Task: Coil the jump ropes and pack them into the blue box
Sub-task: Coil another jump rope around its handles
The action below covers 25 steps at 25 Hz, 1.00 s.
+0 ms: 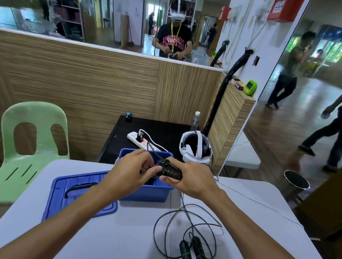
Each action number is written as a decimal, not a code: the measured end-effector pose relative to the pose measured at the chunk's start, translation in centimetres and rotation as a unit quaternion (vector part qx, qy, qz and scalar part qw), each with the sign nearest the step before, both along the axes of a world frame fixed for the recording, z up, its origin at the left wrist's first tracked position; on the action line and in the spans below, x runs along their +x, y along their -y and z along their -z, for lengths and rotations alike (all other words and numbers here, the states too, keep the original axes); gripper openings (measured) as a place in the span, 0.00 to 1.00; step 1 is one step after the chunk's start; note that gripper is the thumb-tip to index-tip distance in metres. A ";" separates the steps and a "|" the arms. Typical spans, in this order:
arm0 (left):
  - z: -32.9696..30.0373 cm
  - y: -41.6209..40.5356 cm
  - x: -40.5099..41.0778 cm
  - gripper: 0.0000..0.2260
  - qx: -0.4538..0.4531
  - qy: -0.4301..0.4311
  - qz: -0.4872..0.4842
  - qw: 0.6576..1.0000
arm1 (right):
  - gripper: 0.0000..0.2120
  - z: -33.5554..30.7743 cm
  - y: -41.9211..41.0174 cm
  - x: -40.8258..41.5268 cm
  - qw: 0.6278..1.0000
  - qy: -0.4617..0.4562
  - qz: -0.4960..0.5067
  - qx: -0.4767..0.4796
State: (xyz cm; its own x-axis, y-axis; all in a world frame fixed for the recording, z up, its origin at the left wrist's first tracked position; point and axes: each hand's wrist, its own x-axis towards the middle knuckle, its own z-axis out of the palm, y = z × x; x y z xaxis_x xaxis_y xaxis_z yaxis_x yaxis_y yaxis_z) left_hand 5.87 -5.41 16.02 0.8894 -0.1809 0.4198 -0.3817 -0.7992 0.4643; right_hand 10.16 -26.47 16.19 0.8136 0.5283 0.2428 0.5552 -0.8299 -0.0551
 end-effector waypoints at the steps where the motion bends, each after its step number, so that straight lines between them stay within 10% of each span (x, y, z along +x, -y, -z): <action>1: -0.1 0.6 0.1 0.10 -0.006 -0.029 0.000 1.000 | 0.27 0.0 0.0 0.0 1.000 0.005 -0.002 -0.003; 7: -1.3 1.4 -0.4 0.10 -0.098 -0.110 0.033 0.989 | 0.31 0.5 0.6 0.3 0.999 0.017 0.030 -0.018; 13: -3.3 -1.1 -2.5 0.19 -0.006 0.016 -0.035 0.999 | 0.30 0.3 3.0 1.8 0.997 -0.007 0.083 0.001; 18: -3.6 -1.5 -3.5 0.12 -0.229 -0.060 0.081 0.968 | 0.32 0.7 3.2 2.2 0.995 0.009 0.093 -0.024; 25: -3.1 -2.3 -3.2 0.14 -0.394 -0.181 -0.069 0.899 | 0.32 1.0 5.3 2.6 0.990 0.028 0.132 -0.032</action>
